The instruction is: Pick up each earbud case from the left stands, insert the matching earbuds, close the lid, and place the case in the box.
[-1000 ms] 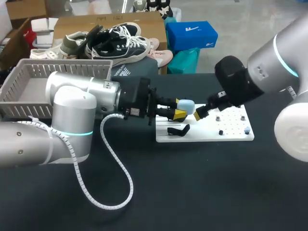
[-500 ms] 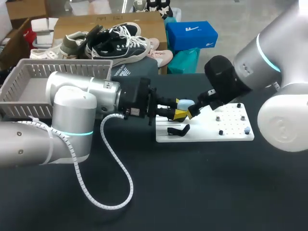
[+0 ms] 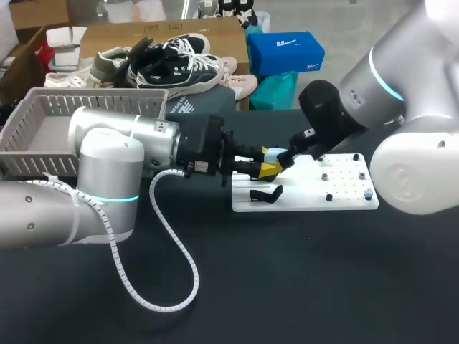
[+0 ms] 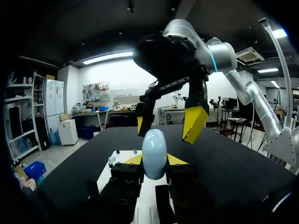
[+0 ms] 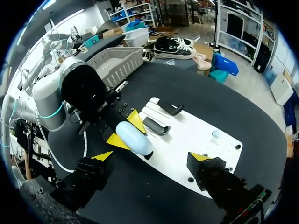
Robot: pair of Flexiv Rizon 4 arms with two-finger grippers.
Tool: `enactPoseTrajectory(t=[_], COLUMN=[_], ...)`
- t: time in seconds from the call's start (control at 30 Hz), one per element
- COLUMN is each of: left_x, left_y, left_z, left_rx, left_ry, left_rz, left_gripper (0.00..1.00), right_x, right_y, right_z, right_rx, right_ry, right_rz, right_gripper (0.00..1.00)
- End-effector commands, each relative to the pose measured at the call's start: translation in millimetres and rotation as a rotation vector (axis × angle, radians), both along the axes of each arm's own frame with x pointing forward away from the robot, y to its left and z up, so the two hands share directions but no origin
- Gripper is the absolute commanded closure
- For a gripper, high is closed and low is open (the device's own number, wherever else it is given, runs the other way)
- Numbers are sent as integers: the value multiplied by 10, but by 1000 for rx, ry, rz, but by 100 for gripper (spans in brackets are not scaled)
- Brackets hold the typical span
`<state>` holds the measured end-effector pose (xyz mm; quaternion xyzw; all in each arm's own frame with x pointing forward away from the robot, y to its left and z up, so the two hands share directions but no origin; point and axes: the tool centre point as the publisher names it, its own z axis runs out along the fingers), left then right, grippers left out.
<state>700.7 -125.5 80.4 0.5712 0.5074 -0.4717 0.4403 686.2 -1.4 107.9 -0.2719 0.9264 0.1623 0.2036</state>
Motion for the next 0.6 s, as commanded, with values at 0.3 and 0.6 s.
enactPoseTrajectory(t=[0.3,0.6], left_x=[0,0], left_y=[-7,-7], left_z=[-6,-6], left_rx=[0,0], left_ry=[-1,-1], left_rz=[3,3], left_gripper=[100,100], right_x=[114,143], right_y=[7,-8], right_z=[-28,-74], right_rx=[-12,-26], right_ry=[-2,5], right_rz=[-25,-37], right_gripper=[0,0])
